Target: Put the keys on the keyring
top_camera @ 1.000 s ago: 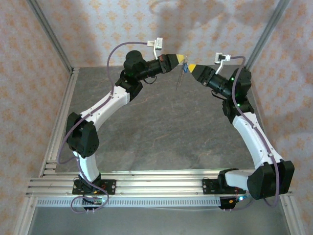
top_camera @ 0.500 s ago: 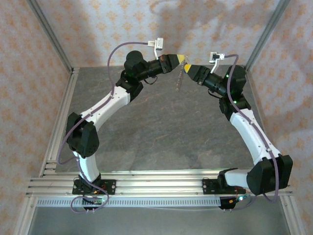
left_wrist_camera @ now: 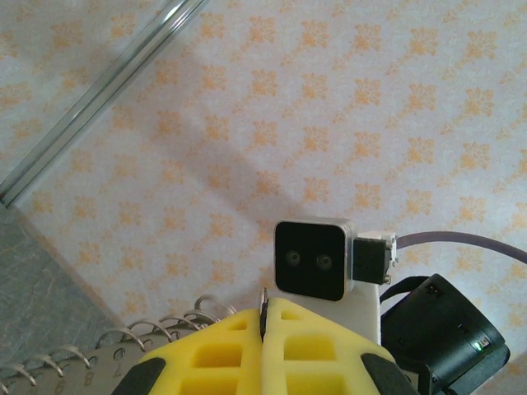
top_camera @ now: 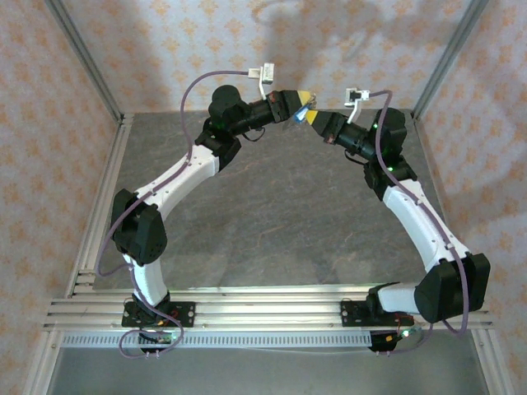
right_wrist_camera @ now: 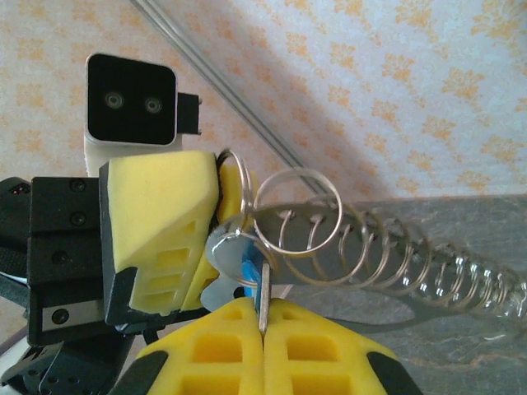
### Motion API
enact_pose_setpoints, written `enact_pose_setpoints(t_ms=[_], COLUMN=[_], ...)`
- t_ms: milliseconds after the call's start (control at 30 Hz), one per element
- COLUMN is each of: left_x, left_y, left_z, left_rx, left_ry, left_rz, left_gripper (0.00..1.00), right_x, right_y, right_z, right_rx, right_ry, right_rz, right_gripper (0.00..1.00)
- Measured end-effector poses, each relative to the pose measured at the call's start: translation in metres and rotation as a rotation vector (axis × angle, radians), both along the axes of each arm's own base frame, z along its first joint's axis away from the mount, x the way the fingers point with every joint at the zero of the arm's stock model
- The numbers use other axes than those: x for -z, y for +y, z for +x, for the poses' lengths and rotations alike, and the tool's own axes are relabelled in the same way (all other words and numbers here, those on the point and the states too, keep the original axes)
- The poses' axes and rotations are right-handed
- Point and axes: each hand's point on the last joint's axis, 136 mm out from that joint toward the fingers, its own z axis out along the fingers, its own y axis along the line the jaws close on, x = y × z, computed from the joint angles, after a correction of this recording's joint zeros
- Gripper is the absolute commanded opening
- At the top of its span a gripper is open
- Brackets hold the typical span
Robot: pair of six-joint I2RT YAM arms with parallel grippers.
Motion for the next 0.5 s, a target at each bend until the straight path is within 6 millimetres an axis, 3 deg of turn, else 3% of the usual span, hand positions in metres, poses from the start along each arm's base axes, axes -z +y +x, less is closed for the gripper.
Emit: enact_pose_setpoints(t_ms=[500], left_x=[-0.0018], left_y=[0.0003], left_z=[-0.0003], left_rx=[-0.001], left_ry=[-0.007], left_rz=[-0.005], left_gripper=[0.0], right_x=[-0.0052], right_y=[0.0081], right_z=[-0.0068], right_rx=[-0.007], right_ry=[-0.013], right_rz=[0.004], right_gripper=[0.0])
